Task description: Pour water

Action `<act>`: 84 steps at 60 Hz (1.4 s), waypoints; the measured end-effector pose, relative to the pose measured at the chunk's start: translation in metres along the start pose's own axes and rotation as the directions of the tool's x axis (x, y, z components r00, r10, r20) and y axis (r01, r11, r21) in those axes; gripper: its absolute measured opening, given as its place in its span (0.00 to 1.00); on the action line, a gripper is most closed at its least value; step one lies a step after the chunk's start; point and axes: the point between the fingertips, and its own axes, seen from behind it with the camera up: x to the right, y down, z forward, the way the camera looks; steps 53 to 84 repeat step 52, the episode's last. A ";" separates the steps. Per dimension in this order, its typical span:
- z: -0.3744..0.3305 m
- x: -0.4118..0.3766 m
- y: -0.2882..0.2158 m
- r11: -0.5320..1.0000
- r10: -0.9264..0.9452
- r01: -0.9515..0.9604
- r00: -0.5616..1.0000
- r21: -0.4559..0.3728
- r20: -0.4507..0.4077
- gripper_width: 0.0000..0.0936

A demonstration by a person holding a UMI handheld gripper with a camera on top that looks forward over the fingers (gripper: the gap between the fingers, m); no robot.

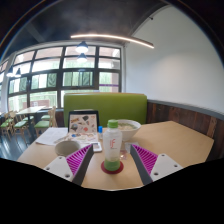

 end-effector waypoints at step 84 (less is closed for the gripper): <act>-0.174 -0.173 -0.005 0.998 -0.053 0.045 0.953 0.035 0.298 0.88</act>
